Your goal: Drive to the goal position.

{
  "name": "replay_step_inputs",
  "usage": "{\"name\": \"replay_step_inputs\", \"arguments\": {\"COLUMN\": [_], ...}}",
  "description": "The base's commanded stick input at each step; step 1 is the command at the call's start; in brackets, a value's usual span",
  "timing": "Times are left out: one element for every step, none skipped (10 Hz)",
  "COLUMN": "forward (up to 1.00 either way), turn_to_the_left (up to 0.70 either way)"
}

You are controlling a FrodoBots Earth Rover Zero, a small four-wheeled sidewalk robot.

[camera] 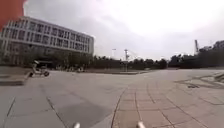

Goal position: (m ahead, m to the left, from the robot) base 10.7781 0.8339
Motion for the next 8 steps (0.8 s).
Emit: {"name": "replay_step_inputs", "arguments": {"forward": [0.50, 0.50, 0.50, 0.50, 0.50, 0.50, 0.50, 0.50], "turn_to_the_left": [0.09, 0.12, 0.14, 0.14, 0.15, 0.13, 0.08, 0.00]}}
